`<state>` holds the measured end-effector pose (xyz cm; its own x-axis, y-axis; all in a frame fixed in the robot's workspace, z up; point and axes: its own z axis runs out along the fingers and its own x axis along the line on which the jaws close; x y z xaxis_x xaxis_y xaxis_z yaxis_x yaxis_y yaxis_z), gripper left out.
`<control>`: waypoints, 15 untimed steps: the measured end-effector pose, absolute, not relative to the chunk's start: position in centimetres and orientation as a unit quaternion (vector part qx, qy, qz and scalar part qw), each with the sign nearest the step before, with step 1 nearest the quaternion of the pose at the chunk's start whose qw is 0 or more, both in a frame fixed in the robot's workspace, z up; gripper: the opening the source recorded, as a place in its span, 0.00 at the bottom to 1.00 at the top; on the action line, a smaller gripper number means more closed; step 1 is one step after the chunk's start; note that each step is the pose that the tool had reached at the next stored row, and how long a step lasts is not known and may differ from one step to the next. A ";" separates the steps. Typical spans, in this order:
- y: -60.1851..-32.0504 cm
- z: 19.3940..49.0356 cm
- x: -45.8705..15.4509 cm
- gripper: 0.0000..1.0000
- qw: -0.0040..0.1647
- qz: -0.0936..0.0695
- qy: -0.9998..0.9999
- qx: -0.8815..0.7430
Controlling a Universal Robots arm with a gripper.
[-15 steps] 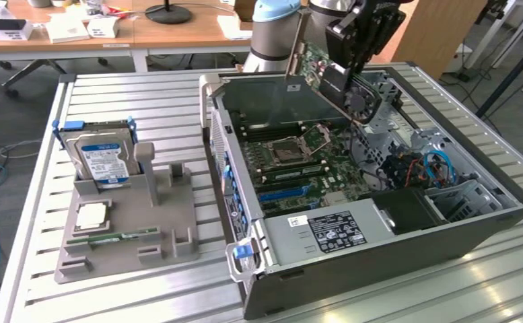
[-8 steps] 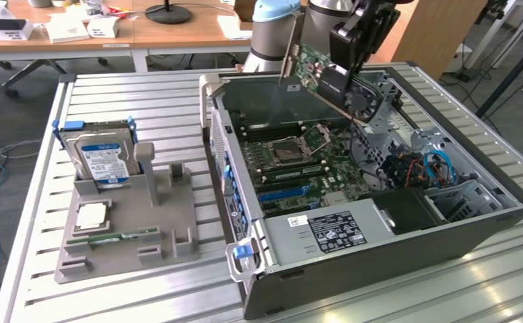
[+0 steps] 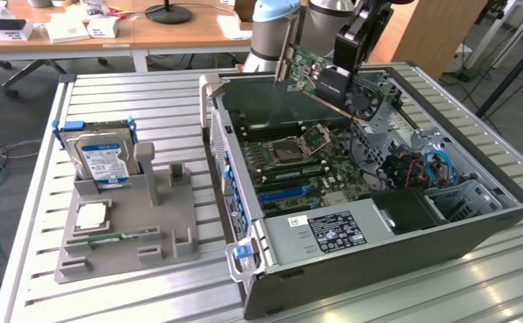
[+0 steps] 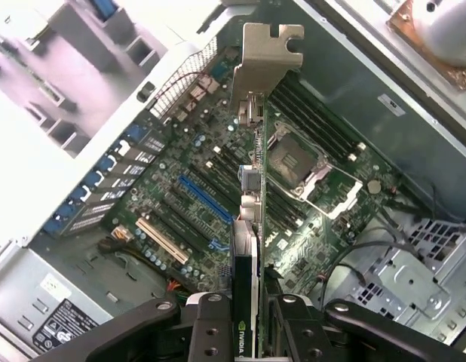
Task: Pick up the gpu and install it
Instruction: 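Insert the gpu into the slot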
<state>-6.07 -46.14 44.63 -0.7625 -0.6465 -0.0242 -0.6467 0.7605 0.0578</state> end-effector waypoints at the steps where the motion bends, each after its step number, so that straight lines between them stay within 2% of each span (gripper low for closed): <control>1: -46.1 44.6 -6.1 0.26 0.001 0.031 0.935 -0.353; 15: -46.1 44.5 -6.1 0.26 -0.003 0.031 0.883 -0.469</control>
